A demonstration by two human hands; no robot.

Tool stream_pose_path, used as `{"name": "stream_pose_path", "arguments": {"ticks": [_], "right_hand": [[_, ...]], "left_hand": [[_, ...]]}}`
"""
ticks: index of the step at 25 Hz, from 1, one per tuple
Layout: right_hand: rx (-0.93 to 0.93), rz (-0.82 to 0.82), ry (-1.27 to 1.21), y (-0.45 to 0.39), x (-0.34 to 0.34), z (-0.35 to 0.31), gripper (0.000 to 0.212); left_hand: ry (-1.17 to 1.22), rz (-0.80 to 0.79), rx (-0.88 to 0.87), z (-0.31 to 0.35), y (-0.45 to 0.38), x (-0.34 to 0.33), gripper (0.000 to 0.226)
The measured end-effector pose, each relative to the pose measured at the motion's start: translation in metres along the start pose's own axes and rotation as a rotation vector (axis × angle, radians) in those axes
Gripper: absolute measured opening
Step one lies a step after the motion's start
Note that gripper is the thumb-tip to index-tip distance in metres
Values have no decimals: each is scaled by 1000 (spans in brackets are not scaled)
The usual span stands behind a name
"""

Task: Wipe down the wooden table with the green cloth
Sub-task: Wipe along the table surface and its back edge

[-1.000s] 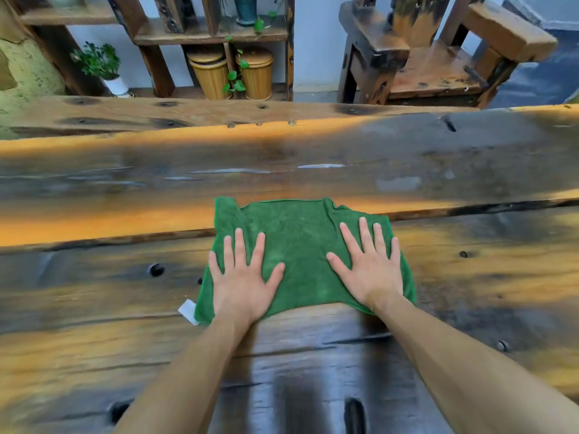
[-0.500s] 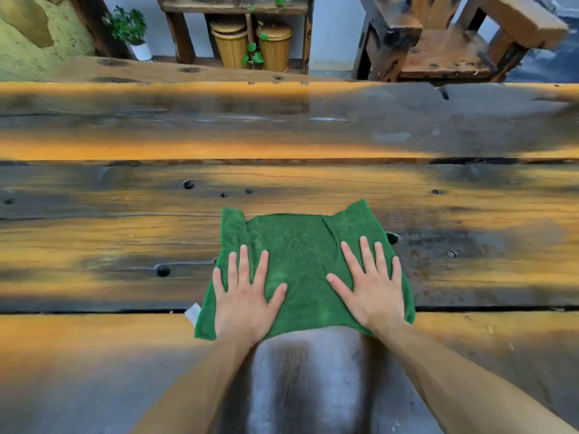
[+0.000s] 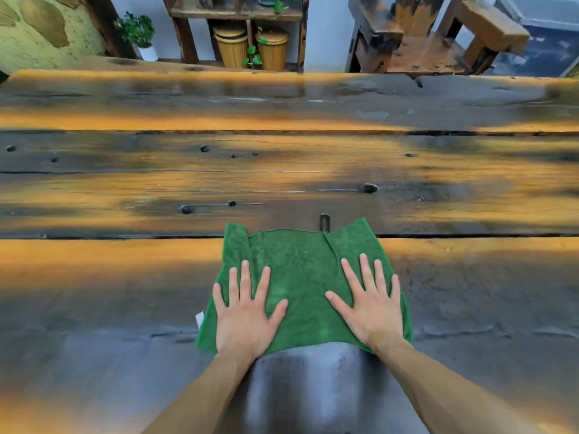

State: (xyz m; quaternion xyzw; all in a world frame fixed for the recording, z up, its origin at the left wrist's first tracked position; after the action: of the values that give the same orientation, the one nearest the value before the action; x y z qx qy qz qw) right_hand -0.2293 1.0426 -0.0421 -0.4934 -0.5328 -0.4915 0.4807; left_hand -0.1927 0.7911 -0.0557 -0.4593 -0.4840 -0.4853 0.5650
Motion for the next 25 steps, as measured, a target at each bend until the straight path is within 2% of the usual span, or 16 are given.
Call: {"name": "stream_pose_path", "arguments": {"ticks": [7,15,22,25], "right_hand": [[-45,76,-46,116,-2,15,87],[-160,-22,-77,201,-13,40,87],[-260,-71,-60,191,-7,53,97],[-291,-22,-40,169,-3,62,97]], "left_hand": [[-42,-18,-18,1,109,6,76],[-10,-94,-26,20,181,7,72],[31,-109,-42,33,166,8,67],[39,-91,-69,43,143,6,68]]}}
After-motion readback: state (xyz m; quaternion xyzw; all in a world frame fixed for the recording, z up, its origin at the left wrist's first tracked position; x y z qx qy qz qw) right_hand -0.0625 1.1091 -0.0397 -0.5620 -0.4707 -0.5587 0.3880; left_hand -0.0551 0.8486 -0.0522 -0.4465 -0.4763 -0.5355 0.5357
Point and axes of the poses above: each hand's wrist, its own y-axis away from the middle knuckle, its own x-axis out of the back of the hand, z = x × y, the point moved 9 cm from there along -y, towards the middle knuckle, and after that the axes turned 12 degrees about z, right-handed, at the moved point
